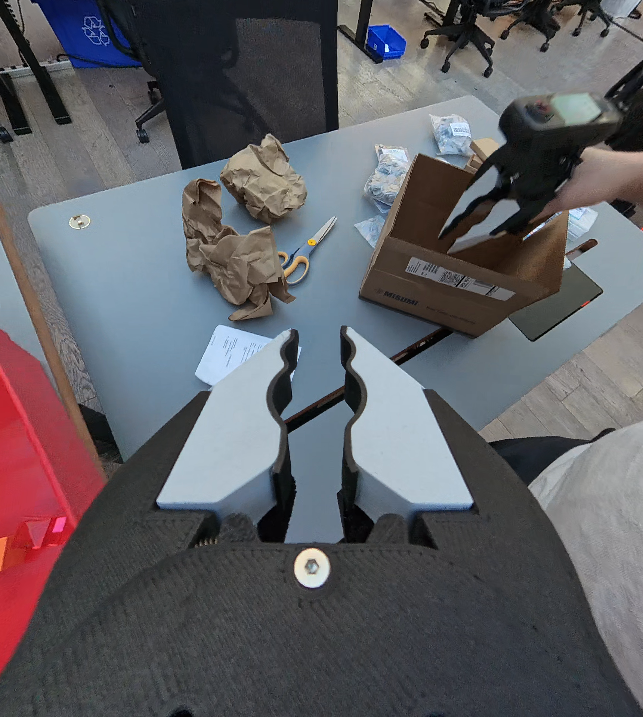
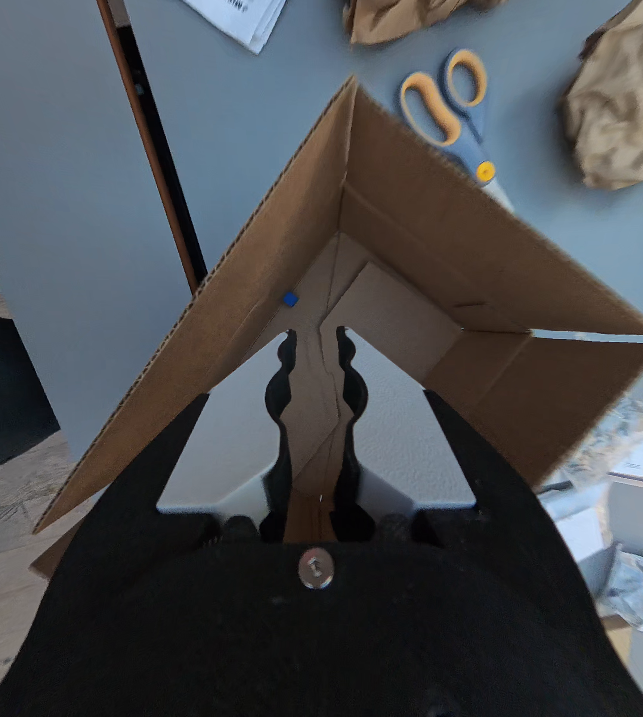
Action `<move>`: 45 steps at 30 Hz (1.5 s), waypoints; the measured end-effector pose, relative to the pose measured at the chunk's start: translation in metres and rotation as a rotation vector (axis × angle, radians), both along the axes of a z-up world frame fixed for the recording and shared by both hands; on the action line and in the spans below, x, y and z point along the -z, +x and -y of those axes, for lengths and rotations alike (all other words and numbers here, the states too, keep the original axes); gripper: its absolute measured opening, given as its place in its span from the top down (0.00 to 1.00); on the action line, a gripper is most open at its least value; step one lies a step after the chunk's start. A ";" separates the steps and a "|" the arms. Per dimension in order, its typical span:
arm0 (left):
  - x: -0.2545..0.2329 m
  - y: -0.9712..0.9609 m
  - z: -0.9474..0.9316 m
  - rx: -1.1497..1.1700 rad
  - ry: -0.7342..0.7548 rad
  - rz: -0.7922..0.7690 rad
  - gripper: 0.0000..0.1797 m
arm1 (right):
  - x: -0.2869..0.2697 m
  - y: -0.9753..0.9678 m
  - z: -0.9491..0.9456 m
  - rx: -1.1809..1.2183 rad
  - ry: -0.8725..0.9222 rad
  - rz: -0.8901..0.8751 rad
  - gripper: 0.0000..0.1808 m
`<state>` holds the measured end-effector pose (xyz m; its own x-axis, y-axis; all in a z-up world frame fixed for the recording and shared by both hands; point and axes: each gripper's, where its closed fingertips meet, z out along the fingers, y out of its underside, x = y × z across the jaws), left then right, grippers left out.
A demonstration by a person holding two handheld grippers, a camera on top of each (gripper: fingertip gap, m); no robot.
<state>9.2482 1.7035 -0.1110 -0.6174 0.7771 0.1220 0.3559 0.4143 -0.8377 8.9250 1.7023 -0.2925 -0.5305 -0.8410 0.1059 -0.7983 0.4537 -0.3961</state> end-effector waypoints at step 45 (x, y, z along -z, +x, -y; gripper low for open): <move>0.004 -0.097 -0.058 -0.028 0.020 0.041 0.90 | 0.141 0.014 -0.029 -0.538 0.211 0.046 0.86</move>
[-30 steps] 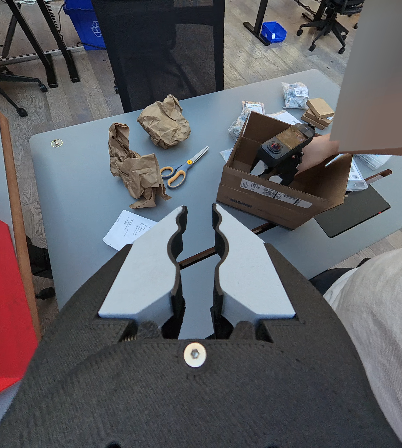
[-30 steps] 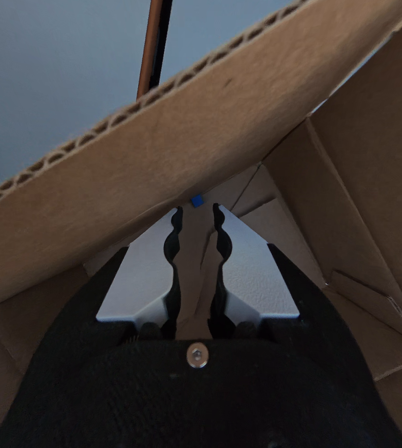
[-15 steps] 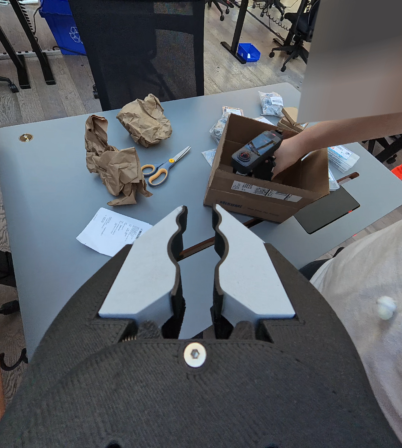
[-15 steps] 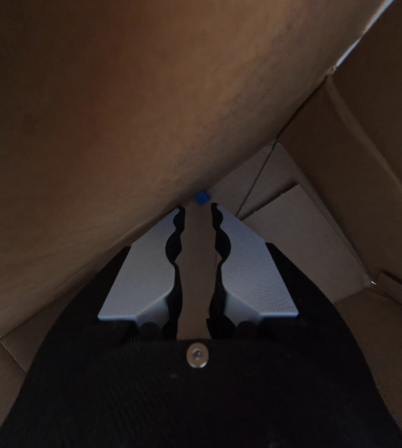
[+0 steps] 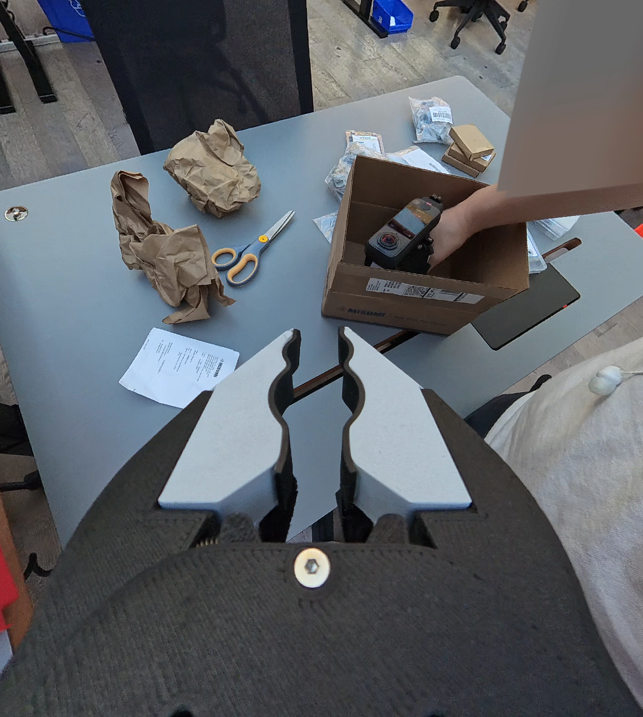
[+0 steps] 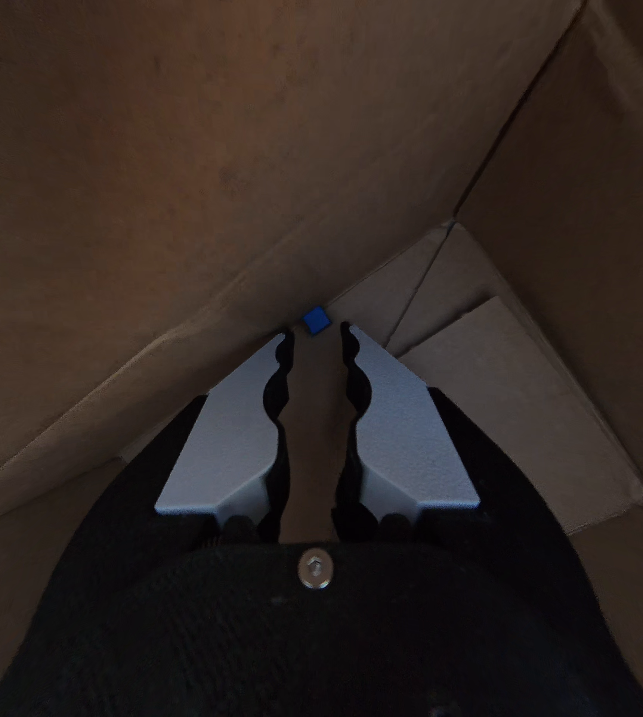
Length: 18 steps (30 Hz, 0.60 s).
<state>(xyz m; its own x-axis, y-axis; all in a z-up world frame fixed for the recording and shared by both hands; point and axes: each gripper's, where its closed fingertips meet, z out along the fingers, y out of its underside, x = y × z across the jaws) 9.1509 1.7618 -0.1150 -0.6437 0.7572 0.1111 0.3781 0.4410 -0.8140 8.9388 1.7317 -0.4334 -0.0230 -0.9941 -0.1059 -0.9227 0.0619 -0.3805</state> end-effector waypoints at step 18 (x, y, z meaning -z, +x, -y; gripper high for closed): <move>0.018 -0.013 -0.008 -0.017 0.052 0.025 0.91 | 0.001 0.033 -0.020 -0.103 -0.043 0.156 0.94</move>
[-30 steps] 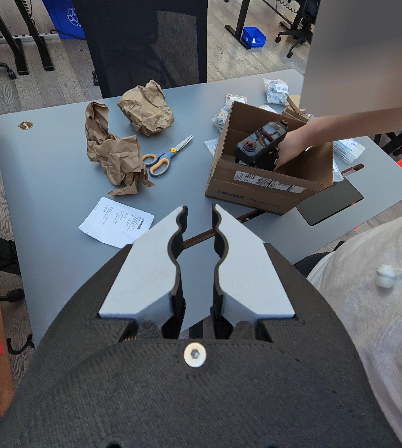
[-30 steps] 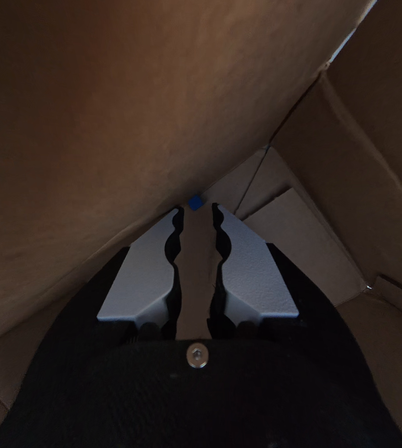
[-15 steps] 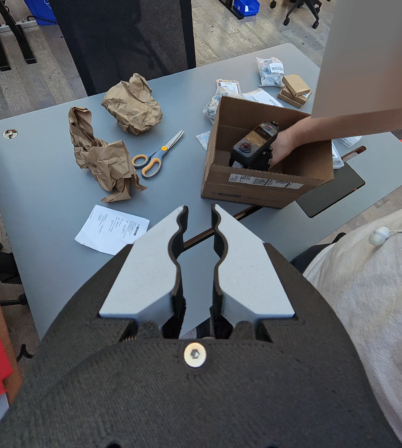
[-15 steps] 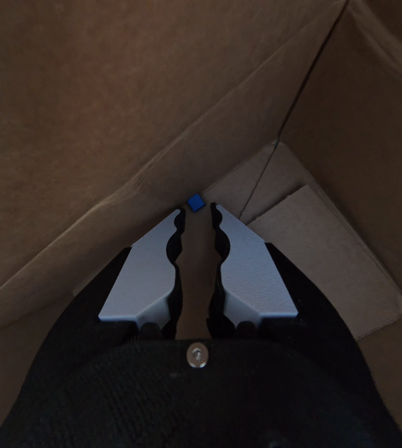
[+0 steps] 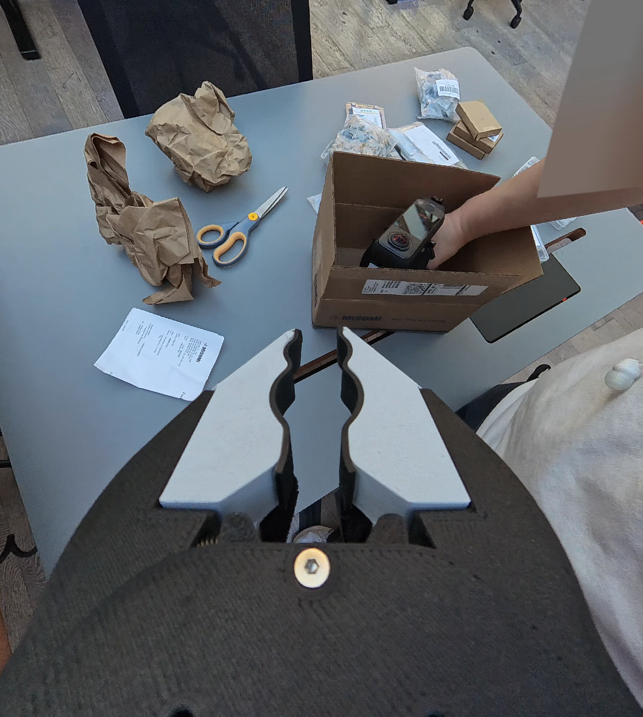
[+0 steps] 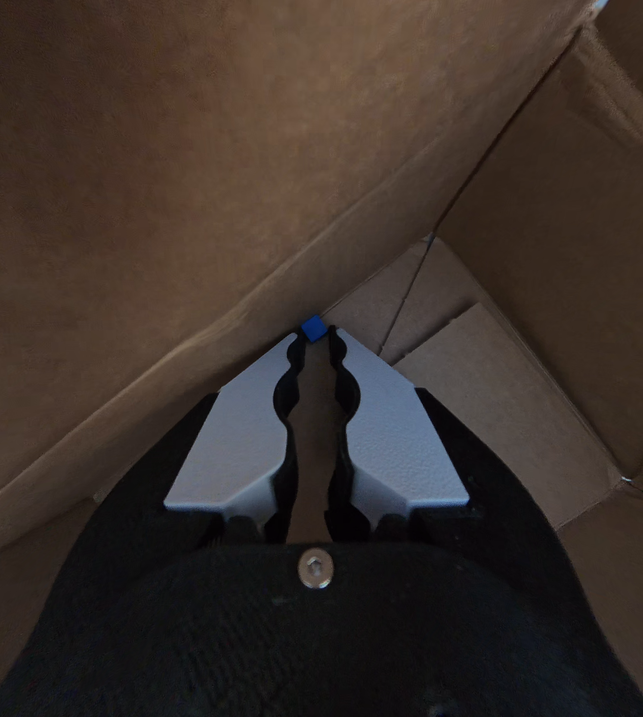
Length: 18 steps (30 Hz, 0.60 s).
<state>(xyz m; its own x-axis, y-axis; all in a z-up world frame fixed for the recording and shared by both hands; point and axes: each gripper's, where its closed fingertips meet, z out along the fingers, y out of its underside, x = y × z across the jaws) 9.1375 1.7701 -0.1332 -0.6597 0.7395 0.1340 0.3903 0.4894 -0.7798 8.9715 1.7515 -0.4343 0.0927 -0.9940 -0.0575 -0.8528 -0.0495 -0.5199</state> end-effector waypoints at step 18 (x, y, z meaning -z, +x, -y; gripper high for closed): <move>-0.005 0.019 -0.001 -0.038 -0.022 -0.032 0.91 | -0.106 -0.030 0.031 0.616 -0.060 -0.039 0.94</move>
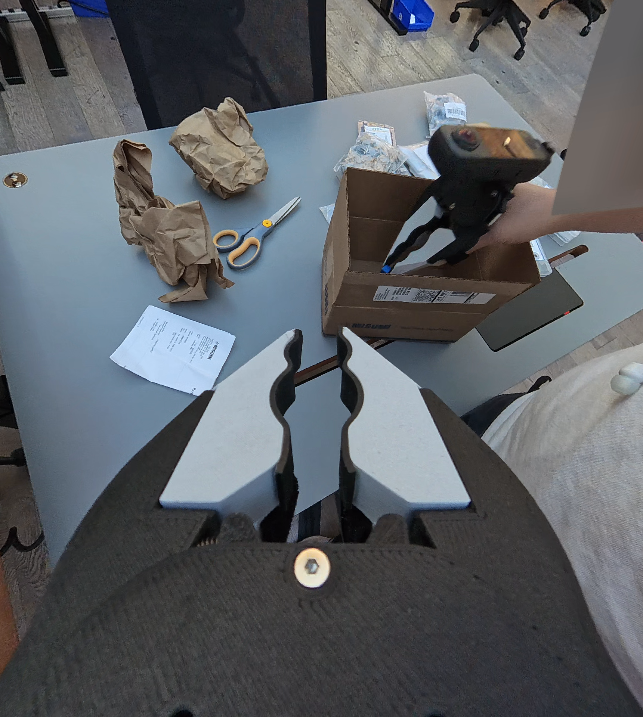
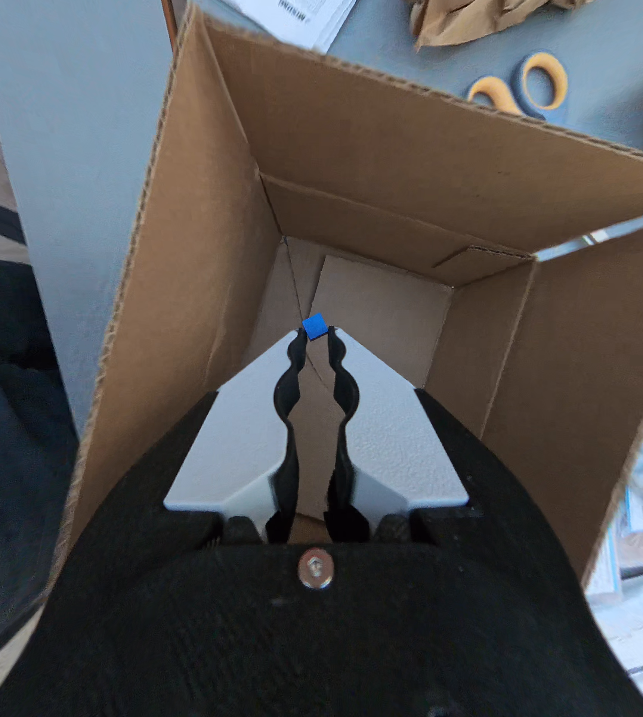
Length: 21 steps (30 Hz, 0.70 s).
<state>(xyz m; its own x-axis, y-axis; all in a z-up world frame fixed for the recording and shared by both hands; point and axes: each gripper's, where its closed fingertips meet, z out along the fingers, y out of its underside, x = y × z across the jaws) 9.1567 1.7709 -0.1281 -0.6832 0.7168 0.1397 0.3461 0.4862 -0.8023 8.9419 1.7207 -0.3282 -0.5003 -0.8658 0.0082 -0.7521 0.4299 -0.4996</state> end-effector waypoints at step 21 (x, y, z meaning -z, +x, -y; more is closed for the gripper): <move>-0.016 0.316 -0.020 -0.207 -0.033 0.009 0.90 | -0.189 0.478 0.103 -0.043 -0.283 0.520 0.94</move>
<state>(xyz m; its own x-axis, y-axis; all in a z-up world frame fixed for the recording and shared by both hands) 9.4728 1.7905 -0.1125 -0.8177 0.5646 0.1120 0.2485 0.5217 -0.8162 9.4203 1.6180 -0.1397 -0.4655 -0.8851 0.0050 -0.3917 0.2009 -0.8979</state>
